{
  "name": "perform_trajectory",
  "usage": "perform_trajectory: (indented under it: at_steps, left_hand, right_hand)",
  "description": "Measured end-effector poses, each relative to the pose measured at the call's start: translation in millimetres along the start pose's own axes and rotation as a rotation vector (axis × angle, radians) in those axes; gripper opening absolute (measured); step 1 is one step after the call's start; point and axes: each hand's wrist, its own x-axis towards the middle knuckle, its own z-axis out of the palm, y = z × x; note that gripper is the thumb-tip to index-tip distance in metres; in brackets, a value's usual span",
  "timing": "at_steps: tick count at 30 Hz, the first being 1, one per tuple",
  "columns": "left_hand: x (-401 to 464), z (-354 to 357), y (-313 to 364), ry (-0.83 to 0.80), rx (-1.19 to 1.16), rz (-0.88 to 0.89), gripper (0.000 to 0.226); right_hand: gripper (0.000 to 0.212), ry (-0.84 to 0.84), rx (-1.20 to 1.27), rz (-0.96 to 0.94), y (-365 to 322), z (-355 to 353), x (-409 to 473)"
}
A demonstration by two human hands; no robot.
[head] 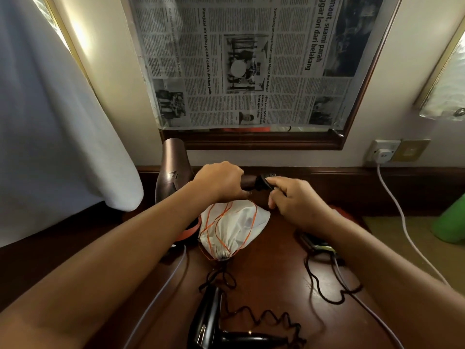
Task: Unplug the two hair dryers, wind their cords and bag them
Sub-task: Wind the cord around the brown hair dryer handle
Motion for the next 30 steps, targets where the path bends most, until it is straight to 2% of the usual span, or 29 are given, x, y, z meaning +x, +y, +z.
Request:
perform_trajectory:
  at_steps: [3,6,12,14,18,27,30]
  left_hand:
    - [-0.4,1.2,-2.1,0.015,0.017,0.002,0.034]
    - [-1.7,0.3,-2.0,0.015,-0.002,0.013,0.035]
    - [-3.2,1.3,2.1,0.061,-0.066,0.033,0.031]
    - [-3.2,1.9,3.0,0.062,-0.081,0.042,0.032]
    - [-2.7,-0.6,1.1,0.102,-0.134,0.042,0.031]
    - [-3.3,-8.3,-1.1,0.134,-0.154,0.073,0.032]
    - [-4.4,-11.2,-2.5,0.117,-0.157,0.086,0.031]
  right_hand:
    - [0.036,0.011,0.206,0.063,6.3,13.7,-8.0]
    - [0.027,0.009,0.463,0.114,9.5,21.5,-15.0]
    - [0.024,-0.083,0.815,0.237,18.4,30.2,-16.6]
    - [0.024,-0.119,0.858,0.246,22.6,27.3,-15.4]
    - [0.03,-0.159,0.791,0.262,35.5,29.4,-11.3]
    - [0.043,-0.229,0.982,0.385,60.0,38.7,-4.9]
    - [0.038,-0.299,1.068,0.369,67.8,37.2,-2.0]
